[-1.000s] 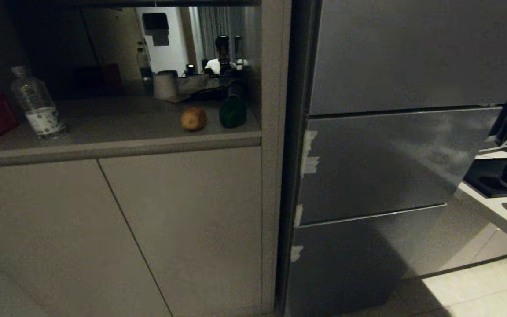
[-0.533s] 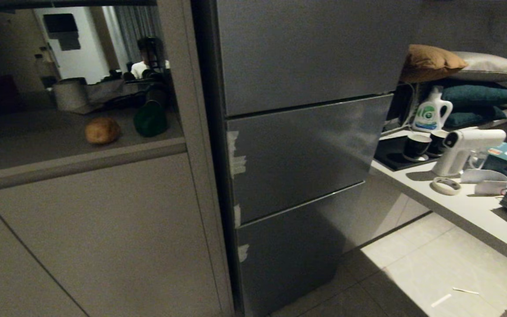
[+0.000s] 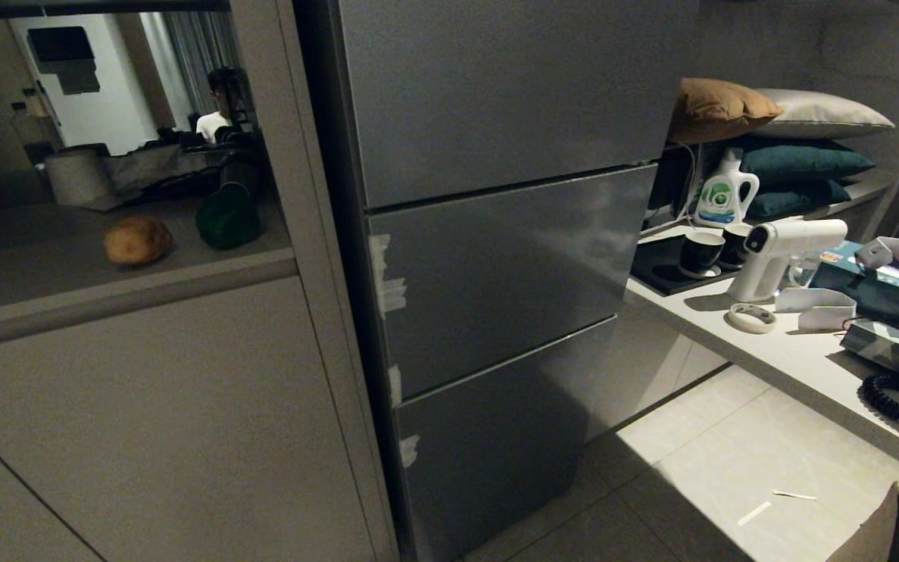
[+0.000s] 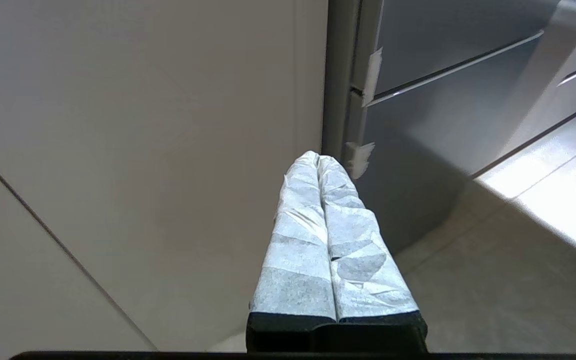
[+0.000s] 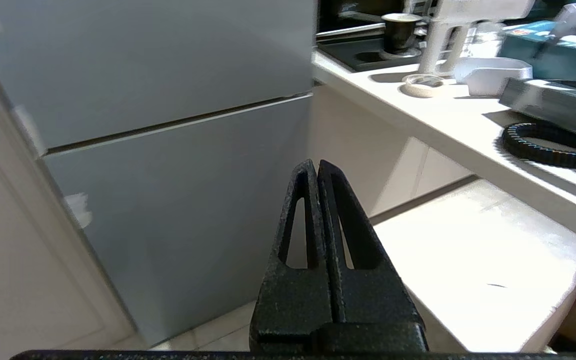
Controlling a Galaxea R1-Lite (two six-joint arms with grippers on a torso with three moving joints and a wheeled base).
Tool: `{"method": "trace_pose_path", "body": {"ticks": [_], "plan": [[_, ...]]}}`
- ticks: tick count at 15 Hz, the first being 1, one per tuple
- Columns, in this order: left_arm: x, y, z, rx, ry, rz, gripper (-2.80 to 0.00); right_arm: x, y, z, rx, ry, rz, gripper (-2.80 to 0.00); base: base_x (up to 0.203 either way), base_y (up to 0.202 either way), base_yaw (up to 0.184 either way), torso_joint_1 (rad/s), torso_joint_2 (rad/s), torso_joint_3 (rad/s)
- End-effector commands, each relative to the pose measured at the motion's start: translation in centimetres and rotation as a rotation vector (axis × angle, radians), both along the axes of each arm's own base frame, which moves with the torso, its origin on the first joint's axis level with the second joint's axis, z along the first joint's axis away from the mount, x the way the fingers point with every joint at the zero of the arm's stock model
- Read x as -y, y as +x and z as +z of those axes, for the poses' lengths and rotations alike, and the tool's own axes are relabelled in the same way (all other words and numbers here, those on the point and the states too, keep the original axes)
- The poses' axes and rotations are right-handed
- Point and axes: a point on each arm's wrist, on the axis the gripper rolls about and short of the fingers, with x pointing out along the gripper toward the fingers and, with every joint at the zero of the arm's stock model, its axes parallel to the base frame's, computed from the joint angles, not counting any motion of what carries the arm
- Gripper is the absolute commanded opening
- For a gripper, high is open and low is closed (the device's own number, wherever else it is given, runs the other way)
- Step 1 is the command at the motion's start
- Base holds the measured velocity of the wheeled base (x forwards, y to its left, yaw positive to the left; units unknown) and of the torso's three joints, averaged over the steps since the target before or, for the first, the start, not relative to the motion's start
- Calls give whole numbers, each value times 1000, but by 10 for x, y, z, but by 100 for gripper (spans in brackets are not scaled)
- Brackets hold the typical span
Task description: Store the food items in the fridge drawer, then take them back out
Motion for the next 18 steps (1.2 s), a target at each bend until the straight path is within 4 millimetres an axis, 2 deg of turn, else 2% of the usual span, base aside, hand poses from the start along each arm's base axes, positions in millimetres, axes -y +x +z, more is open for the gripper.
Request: {"method": "trace_pose_path", "body": {"ticks": [1, 2, 4, 5, 7, 9, 12, 16, 18], "plan": [[1, -3, 12, 64, 3, -30, -280, 0, 2, -8, -29, 3, 1, -280, 0, 0, 0, 0, 0, 0], [2, -7, 30, 131, -21, -83, -280, 0, 3, -8, -30, 0, 1, -280, 0, 0, 0, 0, 0, 0], [3, -5, 62, 126, -102, -159, -280, 0, 3, -8, -30, 1, -1, -280, 0, 0, 0, 0, 0, 0], [4, 2, 74, 85, -147, -186, -280, 0, 3, -8, -30, 1, 1, -280, 0, 0, 0, 0, 0, 0], [5, 30, 92, -59, -217, -274, -280, 0, 2, -8, -29, 2, 0, -280, 0, 0, 0, 0, 0, 0], [12, 66, 102, -191, -254, -362, -280, 0, 3, -8, -30, 3, -1, -280, 0, 0, 0, 0, 0, 0], [29, 133, 105, -301, -272, -410, -280, 0, 3, -8, -30, 3, -1, -280, 0, 0, 0, 0, 0, 0], [52, 223, 102, -304, -270, -382, -280, 0, 3, -8, -30, 3, 1, -280, 0, 0, 0, 0, 0, 0], [61, 255, 102, -262, -265, -352, -280, 0, 2, -8, -29, 4, -1, -280, 0, 0, 0, 0, 0, 0]]}}
